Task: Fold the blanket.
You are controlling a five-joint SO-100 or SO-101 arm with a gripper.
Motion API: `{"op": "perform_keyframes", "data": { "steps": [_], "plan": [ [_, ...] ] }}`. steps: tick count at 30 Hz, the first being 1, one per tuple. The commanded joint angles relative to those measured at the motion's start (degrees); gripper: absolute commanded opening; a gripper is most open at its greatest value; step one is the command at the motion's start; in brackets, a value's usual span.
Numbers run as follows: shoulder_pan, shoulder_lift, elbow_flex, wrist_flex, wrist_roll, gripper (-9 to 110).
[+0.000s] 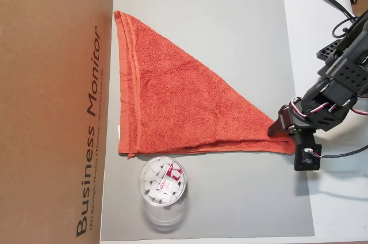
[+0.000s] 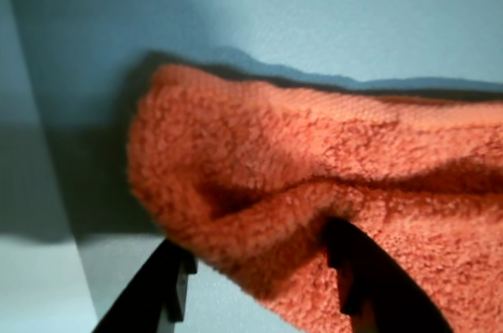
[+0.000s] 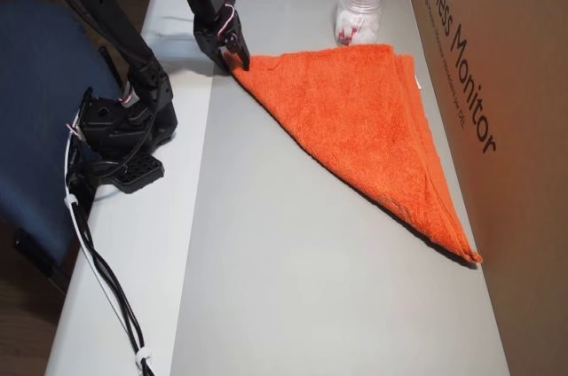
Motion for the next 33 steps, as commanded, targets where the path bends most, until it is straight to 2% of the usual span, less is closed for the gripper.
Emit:
{"op": "perform_keyframes", "data": {
  "steps": [1,4,9,16,23,29,33],
  "plan": [
    [0.35,-2.55,-3.25,0.26,-0.53,16],
    [-0.18,-5.01,-5.8,0.79,0.26,16],
    [-0.44,-6.5,-7.12,0.26,0.26,6],
    [0.09,-6.33,-7.12,0.26,0.26,0],
    [-0.44,-5.54,-6.94,0.97,0.62,0],
    [-4.31,-2.55,-5.89,1.32,11.25,0],
    [-6.15,0.79,-3.34,1.32,13.8,0]
  ]
}}
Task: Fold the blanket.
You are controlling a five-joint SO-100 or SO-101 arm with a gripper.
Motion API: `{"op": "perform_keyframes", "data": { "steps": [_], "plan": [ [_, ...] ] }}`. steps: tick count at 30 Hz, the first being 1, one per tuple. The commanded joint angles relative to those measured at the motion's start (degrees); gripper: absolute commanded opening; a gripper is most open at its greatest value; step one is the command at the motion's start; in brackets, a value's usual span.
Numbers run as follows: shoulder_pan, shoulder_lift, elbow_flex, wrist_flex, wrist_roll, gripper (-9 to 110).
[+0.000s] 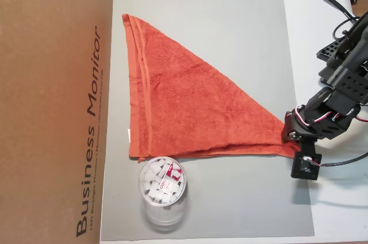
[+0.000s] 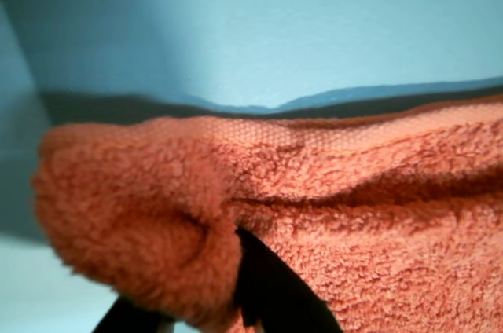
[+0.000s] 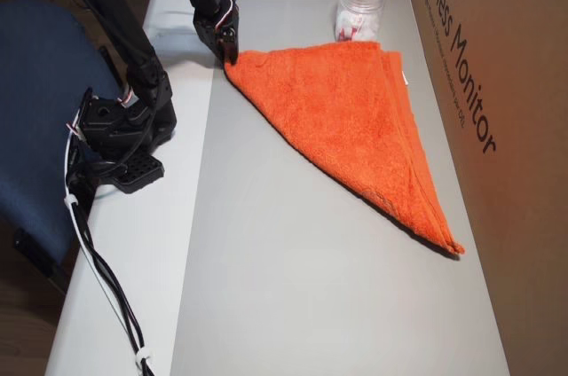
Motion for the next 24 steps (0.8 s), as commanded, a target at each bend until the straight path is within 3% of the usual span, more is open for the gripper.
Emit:
{"op": "perform_keyframes", "data": {
  "steps": [1,24],
  "plan": [
    [-1.85,4.48,1.41,0.0,1.76,0],
    [-5.1,36.04,9.49,0.0,2.02,0]
  ]
}}
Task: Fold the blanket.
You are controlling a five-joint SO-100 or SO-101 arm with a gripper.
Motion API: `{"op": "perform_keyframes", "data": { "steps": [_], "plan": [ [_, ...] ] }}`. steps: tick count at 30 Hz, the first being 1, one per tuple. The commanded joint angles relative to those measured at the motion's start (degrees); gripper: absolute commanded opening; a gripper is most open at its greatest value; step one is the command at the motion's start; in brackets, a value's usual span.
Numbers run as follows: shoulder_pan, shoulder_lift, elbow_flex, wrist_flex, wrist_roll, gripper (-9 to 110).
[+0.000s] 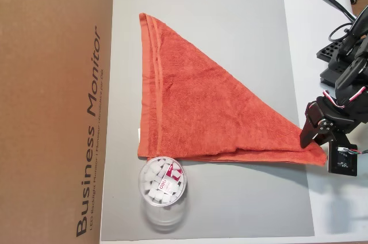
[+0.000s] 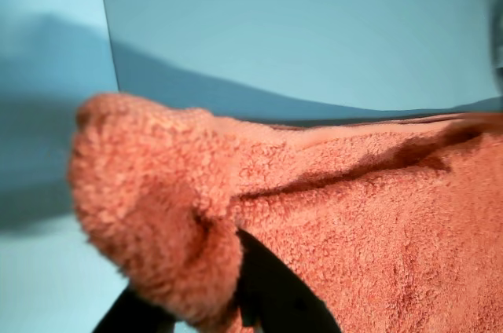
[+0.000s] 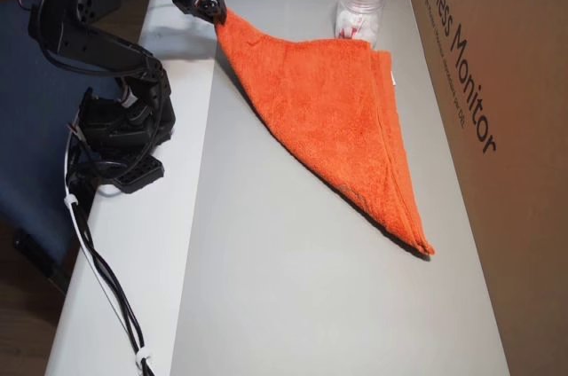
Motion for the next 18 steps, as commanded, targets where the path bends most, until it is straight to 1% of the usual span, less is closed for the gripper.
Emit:
{"op": "perform_keyframes", "data": {
  "steps": [1,6,10,18],
  "plan": [
    [-0.53,5.8,-0.26,-0.18,0.26,0],
    [-0.53,14.33,-0.09,3.78,0.26,0],
    [-0.53,19.78,-0.09,4.57,0.26,0],
    [2.2,22.94,-4.83,3.16,0.26,0]
  ]
}}
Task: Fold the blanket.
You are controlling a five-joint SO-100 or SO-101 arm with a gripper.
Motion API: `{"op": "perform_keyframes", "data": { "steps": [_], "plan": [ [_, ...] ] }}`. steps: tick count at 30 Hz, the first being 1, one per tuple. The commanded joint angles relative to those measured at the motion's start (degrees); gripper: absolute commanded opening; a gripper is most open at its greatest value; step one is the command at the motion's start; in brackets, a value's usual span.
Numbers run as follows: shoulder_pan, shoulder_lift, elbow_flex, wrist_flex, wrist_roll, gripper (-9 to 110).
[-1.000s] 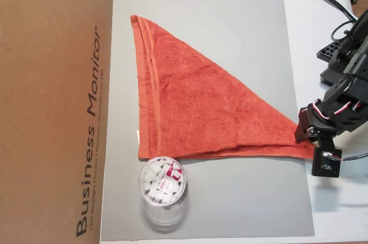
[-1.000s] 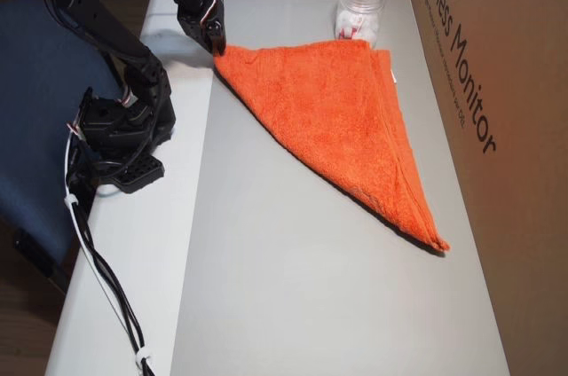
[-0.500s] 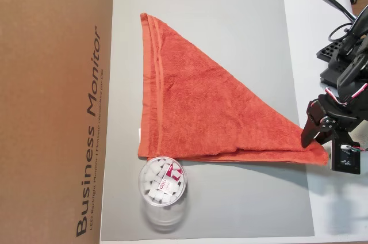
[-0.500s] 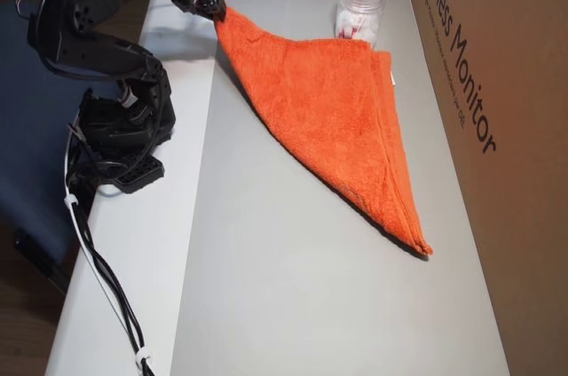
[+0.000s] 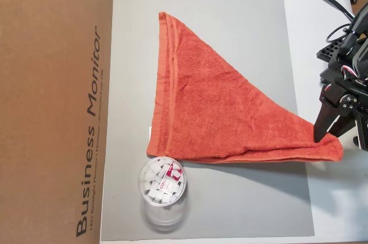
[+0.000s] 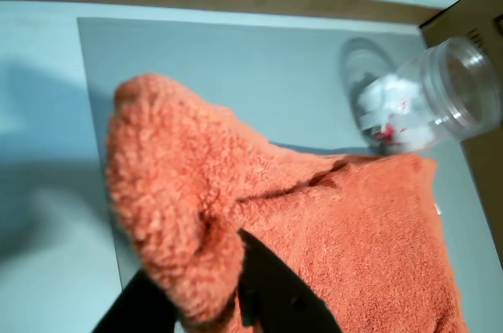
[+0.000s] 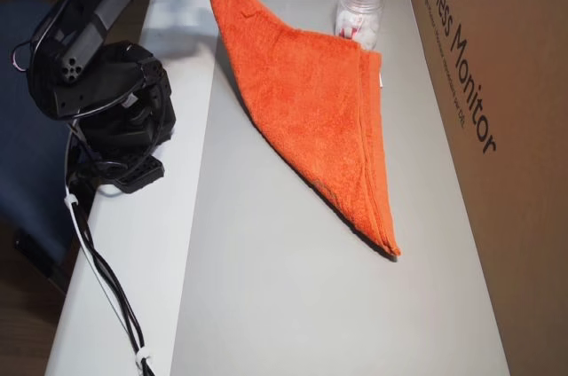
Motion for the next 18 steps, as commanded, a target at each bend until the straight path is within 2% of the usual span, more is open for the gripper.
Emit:
{"op": "perform_keyframes", "data": {
  "steps": [1,18],
  "plan": [
    [1.49,1.58,-5.19,-1.14,0.09,0],
    [15.56,2.2,-18.28,-1.05,0.09,0]
  ]
}}
